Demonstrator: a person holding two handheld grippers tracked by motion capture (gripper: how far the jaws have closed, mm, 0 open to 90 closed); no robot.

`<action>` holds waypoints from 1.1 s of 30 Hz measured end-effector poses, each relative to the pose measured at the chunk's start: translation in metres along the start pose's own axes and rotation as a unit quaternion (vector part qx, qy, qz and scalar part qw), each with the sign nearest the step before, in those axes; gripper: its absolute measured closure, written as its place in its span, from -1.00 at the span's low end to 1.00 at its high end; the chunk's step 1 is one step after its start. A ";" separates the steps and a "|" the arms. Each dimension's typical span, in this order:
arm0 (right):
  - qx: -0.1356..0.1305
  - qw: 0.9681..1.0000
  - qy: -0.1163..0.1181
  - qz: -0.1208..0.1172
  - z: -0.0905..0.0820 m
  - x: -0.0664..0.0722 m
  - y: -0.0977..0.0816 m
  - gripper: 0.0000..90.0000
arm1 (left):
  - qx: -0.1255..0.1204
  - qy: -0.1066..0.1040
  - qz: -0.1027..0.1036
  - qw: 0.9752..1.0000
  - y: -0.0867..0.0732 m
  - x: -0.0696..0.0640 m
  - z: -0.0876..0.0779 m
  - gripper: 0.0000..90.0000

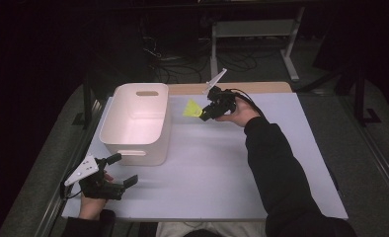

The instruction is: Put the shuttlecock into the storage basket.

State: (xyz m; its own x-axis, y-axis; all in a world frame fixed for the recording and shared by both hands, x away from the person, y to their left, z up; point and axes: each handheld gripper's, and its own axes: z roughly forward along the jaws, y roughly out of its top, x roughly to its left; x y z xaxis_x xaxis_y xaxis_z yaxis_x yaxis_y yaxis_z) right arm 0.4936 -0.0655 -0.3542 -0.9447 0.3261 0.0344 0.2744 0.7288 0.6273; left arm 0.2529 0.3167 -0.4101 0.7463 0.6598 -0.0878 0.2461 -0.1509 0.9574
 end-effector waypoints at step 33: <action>-0.024 1.000 -0.009 0.018 -0.035 0.025 0.005 0.40 | 0.000 -0.001 -0.001 1.000 0.000 -0.001 0.000 -1.00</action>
State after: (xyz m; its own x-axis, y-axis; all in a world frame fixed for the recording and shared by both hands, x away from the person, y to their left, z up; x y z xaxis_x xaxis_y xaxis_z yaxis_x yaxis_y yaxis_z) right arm 0.4655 -0.0752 -0.3232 -0.9311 0.3622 0.0433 0.2979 0.6865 0.6633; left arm 0.2522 0.3167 -0.4101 0.7465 0.6592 -0.0906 0.2479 -0.1491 0.9573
